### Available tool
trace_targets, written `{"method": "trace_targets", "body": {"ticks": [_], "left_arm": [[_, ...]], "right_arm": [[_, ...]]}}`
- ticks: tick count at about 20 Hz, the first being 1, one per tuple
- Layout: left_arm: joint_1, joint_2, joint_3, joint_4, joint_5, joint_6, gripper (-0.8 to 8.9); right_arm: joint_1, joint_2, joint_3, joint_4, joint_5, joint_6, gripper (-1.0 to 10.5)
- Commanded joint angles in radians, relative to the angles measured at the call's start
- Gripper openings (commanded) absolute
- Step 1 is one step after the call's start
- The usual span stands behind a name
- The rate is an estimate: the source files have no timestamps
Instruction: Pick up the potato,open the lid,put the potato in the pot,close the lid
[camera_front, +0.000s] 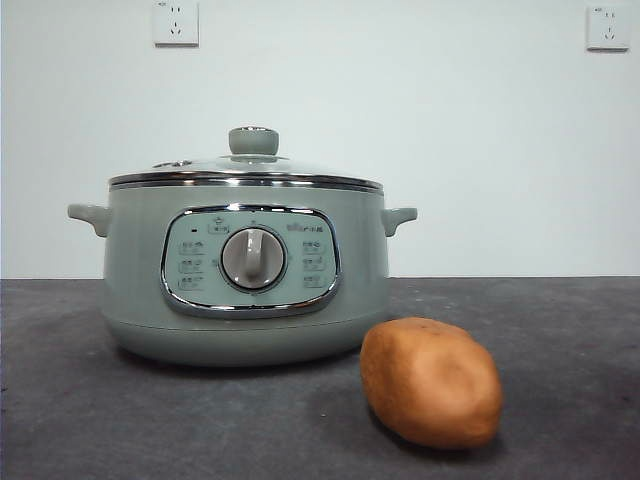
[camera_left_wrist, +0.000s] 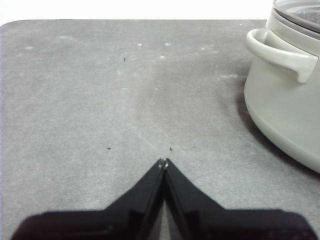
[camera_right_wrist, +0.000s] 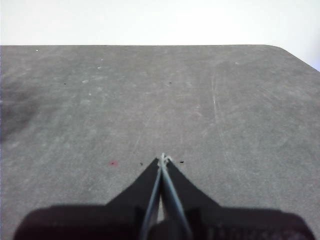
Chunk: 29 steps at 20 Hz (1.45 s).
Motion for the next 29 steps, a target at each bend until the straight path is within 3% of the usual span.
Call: {"method": "trace_targets", "body": {"ticks": [1, 10, 16, 22, 29], "left_arm": [[0.003, 0.0, -0.01, 0.007, 0.0, 0.001, -0.03], [0.003, 0.0, -0.01, 0.022, 0.0, -0.007, -0.03], [0.003, 0.0, -0.01, 0.026, 0.0, -0.007, -0.02], [0.003, 0.0, -0.01, 0.074, 0.0, -0.013, 0.0], [0.003, 0.0, 0.018, 0.126, 0.053, -0.035, -0.01]], "right_arm": [[0.0, -0.002, -0.009, 0.004, 0.0, 0.0, 0.0], [0.0, -0.002, -0.009, 0.004, -0.008, 0.002, 0.0], [0.0, -0.002, -0.009, 0.005, -0.014, 0.077, 0.0], [0.0, -0.002, -0.009, 0.019, -0.014, 0.084, 0.0], [0.0, -0.002, 0.008, 0.09, -0.021, 0.222, 0.1]]}}
